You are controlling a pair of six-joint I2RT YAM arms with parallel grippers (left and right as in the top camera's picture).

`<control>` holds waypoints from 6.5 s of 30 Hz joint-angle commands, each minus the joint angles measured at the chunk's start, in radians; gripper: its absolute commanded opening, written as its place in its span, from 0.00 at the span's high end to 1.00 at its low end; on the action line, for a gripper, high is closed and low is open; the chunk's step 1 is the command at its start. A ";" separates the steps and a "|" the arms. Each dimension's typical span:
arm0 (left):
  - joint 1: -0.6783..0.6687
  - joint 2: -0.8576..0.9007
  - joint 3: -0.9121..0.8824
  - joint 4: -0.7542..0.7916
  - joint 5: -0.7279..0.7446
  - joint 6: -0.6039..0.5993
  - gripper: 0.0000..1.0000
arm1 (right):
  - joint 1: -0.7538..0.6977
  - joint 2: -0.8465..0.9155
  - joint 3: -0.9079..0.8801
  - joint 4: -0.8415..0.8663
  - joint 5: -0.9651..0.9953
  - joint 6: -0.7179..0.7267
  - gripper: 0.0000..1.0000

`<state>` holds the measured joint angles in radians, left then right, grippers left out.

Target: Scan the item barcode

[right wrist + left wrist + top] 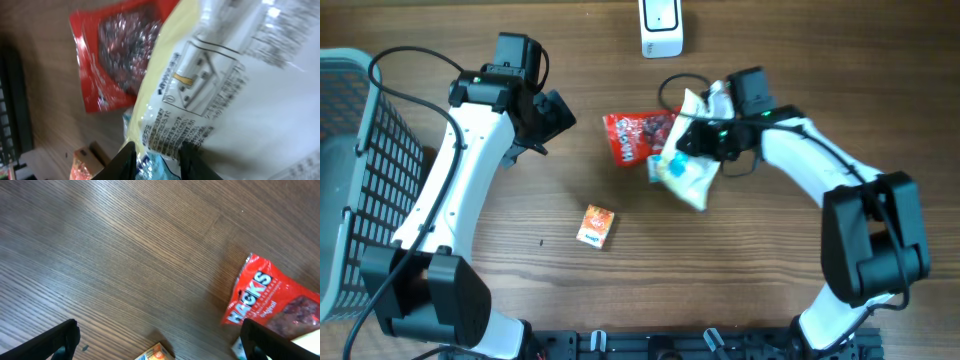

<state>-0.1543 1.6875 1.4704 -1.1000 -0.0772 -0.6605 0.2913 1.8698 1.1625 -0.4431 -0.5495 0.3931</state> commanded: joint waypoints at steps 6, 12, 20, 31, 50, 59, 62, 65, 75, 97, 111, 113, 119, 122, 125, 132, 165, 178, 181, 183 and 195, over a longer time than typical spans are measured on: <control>-0.011 -0.019 -0.155 0.126 0.227 0.192 0.00 | 0.111 -0.047 0.042 -0.060 0.052 0.066 0.83; -0.066 -0.019 -0.189 0.151 0.363 0.238 0.00 | -0.180 -0.168 0.088 -0.245 0.055 -0.167 0.11; -0.163 -0.018 -0.433 0.405 0.618 0.226 0.00 | -0.260 0.064 0.087 -0.117 -0.156 -0.390 0.00; -0.262 0.138 -0.489 0.710 0.742 0.121 0.16 | -0.261 0.089 0.087 -0.084 -0.200 -0.315 0.00; 0.082 0.068 -0.475 0.982 1.527 -0.195 0.96 | -0.424 0.088 0.085 -0.503 -0.690 -0.583 0.00; 0.078 0.068 -0.475 1.161 1.400 -0.403 0.96 | -0.183 0.045 -0.062 -0.215 -0.462 -0.440 0.00; 0.078 0.068 -0.475 1.161 1.308 -0.451 0.96 | -0.181 -0.101 -0.062 -0.182 -0.132 -0.413 0.00; 0.078 0.068 -0.475 1.249 1.283 -0.579 0.96 | -0.134 -0.286 -0.062 -0.123 0.084 -0.478 0.00; 0.090 0.068 -0.475 1.405 1.220 -0.872 0.96 | 0.341 -0.316 -0.063 0.053 0.645 -0.488 0.00; 0.187 0.068 -0.476 1.234 1.415 -0.557 0.68 | 0.254 -0.473 -0.233 0.300 0.532 -0.181 0.00; -0.026 -0.182 -0.475 0.318 0.196 -0.214 0.37 | 0.092 -0.160 -0.233 0.535 -0.055 0.122 0.91; -0.092 -0.179 -0.475 0.351 0.188 -0.214 0.53 | 0.095 -0.060 -0.233 0.578 -0.153 0.212 0.96; -0.244 -0.153 -0.476 0.446 0.206 -0.214 0.96 | 0.077 0.033 -0.233 0.494 -0.051 0.260 0.96; -0.276 -0.137 -0.476 0.442 0.207 -0.214 0.96 | -0.030 -0.043 -0.233 0.373 0.065 0.181 0.96; -0.276 -0.137 -0.476 0.449 0.206 -0.214 0.96 | -0.111 -0.133 -0.233 0.245 0.193 0.096 0.96; -0.315 -0.083 -0.476 0.537 0.206 -0.214 0.96 | -0.131 -0.216 -0.233 0.235 -0.081 0.124 0.96; -0.130 -0.391 -0.479 0.133 -0.174 -0.346 0.00 | -0.018 -0.226 -0.439 0.356 -0.165 0.471 0.00; -0.130 -0.391 -0.486 0.092 -0.143 -0.346 0.00 | 0.200 -0.071 -0.439 0.668 0.127 0.690 0.00; -0.130 -0.391 -0.486 0.089 -0.144 -0.346 0.00 | 0.200 -0.024 -0.439 0.694 0.131 0.736 0.00; -0.130 -0.391 -0.486 0.093 -0.144 -0.346 0.00 | 0.200 -0.005 -0.439 0.693 0.175 0.735 0.01; -0.130 -0.391 -0.486 0.092 -0.144 -0.346 0.00 | 0.159 -0.071 -0.439 0.679 0.131 0.648 0.96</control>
<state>-0.2886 1.2922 0.9920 -1.0065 -0.2188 -0.9871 0.4805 1.8420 0.7582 0.2886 -0.4080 1.1435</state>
